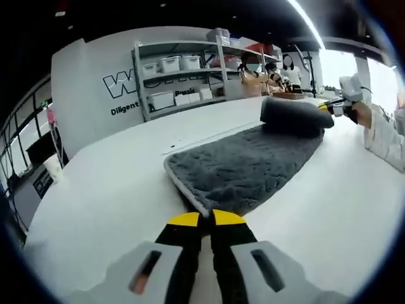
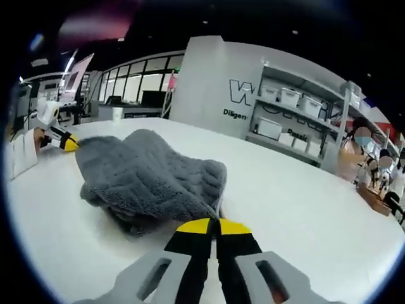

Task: Open the folded towel by lifting each exposed corner and separating the folded layers until the towel lies flat within the target outline without major curled edges

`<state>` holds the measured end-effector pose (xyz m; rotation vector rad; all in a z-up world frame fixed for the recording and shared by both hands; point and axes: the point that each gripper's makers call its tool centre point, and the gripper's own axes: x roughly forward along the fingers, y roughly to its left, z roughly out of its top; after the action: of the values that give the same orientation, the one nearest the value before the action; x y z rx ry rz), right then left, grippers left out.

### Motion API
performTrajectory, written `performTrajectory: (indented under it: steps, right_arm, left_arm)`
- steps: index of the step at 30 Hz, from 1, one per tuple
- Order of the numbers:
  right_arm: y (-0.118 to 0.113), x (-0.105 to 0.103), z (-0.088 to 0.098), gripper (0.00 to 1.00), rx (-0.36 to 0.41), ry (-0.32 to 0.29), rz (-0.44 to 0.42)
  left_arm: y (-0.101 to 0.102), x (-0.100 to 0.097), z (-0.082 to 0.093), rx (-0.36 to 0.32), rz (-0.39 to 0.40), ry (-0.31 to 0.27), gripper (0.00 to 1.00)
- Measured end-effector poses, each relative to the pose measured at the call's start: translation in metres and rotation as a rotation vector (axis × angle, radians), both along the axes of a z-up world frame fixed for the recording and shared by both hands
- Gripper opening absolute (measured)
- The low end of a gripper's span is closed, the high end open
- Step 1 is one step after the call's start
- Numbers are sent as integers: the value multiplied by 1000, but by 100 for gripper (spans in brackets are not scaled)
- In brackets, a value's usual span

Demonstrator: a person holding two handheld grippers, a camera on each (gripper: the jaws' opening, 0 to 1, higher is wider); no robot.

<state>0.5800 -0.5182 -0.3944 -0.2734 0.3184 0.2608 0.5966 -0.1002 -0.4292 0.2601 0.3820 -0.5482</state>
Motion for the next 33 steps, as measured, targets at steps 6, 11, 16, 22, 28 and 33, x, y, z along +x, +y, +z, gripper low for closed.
performTrajectory:
  steps: [6,11,16,22,28,33]
  right_arm:
    - [-14,-3,1,0,4,1,-36]
    - [-25,-3,3,0,-1,-2,-64]
    - [-29,-4,5,0,1,-8,-74]
    - [-39,-4,2,0,-23,2,-104]
    - [-48,-6,2,0,-30,3,-124]
    - [-54,-8,0,0,-25,19,-136]
  left_arm:
    - [10,1,0,-5,26,4,4]
    - [19,1,0,-9,52,7,4]
    - [23,1,0,-12,65,7,4]
    - [34,2,0,-14,93,12,4]
    - [48,2,-1,-15,124,17,4]
    - [55,2,-1,-19,146,20,4]
